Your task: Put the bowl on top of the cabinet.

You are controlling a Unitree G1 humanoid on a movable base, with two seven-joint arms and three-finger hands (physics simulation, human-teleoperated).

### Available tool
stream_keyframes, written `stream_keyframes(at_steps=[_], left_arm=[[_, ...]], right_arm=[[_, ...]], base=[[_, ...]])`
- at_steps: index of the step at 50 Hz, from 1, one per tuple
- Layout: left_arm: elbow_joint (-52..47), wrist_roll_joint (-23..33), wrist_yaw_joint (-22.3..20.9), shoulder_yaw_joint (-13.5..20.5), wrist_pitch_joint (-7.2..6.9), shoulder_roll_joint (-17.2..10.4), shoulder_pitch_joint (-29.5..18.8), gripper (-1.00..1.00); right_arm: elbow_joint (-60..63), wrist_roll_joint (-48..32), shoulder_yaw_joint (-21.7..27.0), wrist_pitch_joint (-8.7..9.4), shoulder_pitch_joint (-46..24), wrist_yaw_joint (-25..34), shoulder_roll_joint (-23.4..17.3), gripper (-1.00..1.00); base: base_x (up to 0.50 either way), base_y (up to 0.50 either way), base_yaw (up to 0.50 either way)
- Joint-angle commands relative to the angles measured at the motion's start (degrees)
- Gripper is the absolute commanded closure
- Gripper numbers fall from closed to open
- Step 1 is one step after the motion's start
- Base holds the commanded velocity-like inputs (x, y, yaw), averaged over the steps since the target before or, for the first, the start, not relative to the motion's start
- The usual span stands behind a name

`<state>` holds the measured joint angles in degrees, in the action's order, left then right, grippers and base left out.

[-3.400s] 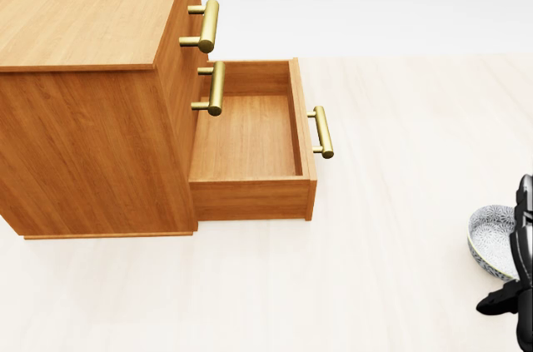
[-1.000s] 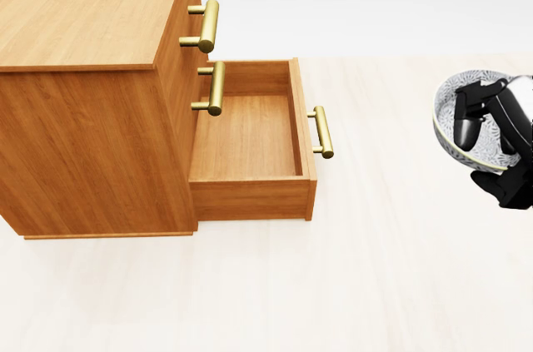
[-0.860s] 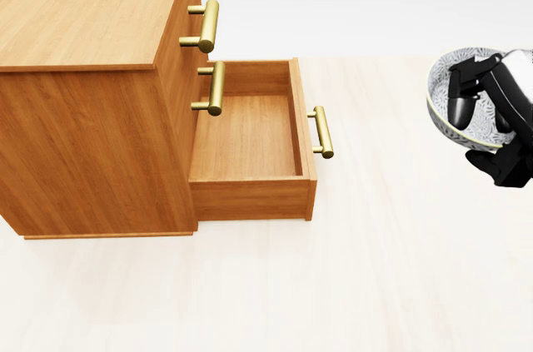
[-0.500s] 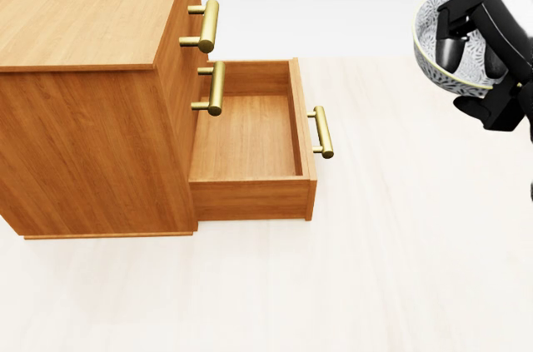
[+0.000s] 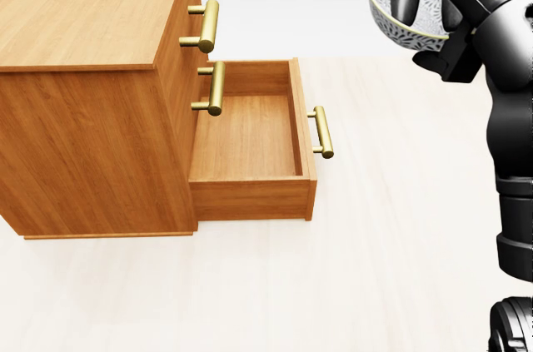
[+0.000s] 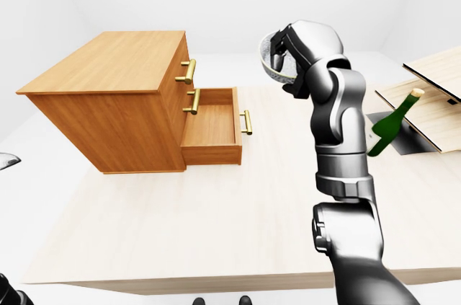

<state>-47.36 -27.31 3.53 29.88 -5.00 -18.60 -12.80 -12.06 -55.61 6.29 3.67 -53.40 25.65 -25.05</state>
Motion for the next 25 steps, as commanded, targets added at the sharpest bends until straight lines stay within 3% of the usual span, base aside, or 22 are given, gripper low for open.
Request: stream_keyframes(at_steps=[1,17,25], left_arm=[[-0.01,-0.24,0.10,0.10,0.00,-0.07,0.01,-1.00],[0.22,0.33,-0.17,-0.49,0.00,0.24,0.22,-1.00],[-0.13,-0.20,0.10,-0.02,0.00,0.02,-0.03,-1.00]], right_arm=[[-2.71,-1.57,-1.35,0.27,-4.63,-1.34,2.26,1.00],[-4.94,-3.21,-3.13,1.00,-7.19,-1.88,5.49,1.00],[-7.02,-4.05,-3.86,0.49,-8.63,-2.71,6.89,1.00]], base=[[0.00,0.00,0.00],[0.00,0.00,0.00],[0.00,0.00,0.00]])
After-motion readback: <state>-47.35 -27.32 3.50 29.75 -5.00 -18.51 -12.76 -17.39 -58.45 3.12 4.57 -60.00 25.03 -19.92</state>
